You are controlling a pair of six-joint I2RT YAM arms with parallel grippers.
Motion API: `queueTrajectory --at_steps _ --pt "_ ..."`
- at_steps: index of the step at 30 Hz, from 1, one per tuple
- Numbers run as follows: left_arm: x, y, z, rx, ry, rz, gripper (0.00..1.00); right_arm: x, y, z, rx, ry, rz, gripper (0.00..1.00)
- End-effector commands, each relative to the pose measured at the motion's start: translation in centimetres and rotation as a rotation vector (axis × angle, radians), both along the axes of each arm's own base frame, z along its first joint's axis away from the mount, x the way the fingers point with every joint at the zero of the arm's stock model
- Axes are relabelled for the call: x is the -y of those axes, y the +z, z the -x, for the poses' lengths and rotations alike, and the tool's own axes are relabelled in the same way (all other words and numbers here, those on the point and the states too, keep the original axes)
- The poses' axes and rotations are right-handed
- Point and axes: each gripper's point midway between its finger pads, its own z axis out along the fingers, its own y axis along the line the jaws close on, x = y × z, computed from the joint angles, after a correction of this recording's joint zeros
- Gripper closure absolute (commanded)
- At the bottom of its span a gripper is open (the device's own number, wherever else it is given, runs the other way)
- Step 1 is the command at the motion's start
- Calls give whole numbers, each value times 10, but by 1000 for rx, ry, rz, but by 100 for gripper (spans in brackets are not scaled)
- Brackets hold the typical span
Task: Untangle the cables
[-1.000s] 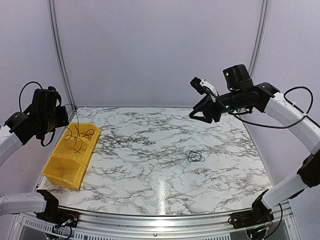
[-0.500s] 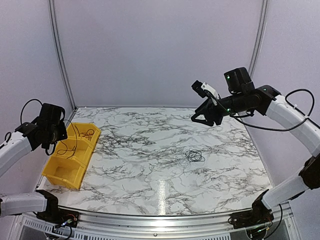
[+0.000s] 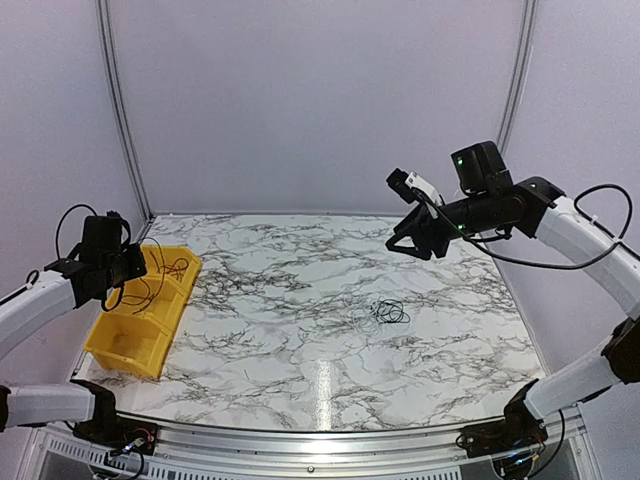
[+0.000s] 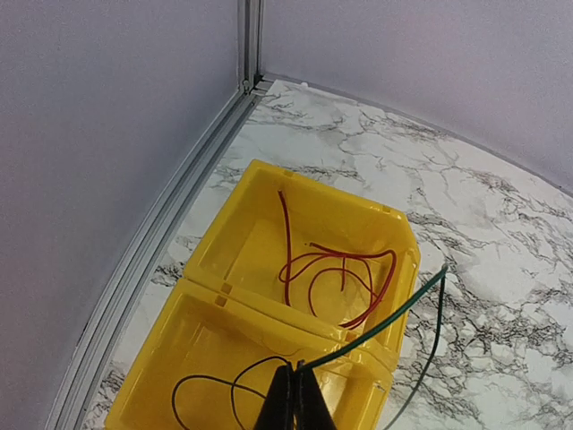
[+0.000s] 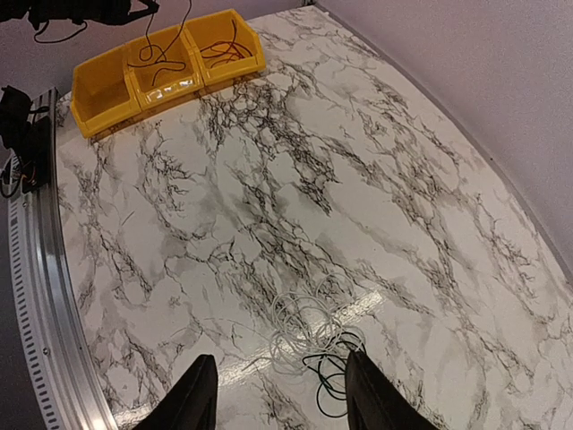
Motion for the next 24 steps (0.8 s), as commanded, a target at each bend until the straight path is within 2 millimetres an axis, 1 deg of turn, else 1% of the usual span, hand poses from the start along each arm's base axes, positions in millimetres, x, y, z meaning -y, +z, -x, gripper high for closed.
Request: queueTrajectory --at_steps 1,7,10,14,17,18,20,23,24 --pt "-6 -10 7 -2 34 29 100 2 10 7 38 2 -11 51" --pt "-25 -23 30 -55 169 37 100 5 5 10 31 2 -4 51" --pt "-32 -33 34 -90 211 29 100 4 4 10 27 3 -5 51" --pt "-45 -46 40 -148 302 -2 100 4 3 10 25 4 -3 51" --pt "-59 -45 42 -140 370 -41 100 5 2 10 25 2 1 51" --pt "-63 -42 38 -120 382 -53 100 5 1 10 23 2 3 51" --pt "-63 -36 24 -67 345 -69 100 5 0 10 23 1 5 51" --pt "-47 -29 -4 23 239 -25 100 5 -2 10 17 1 5 51" --pt "-38 -27 -15 49 194 -1 100 5 -2 10 17 1 5 51"
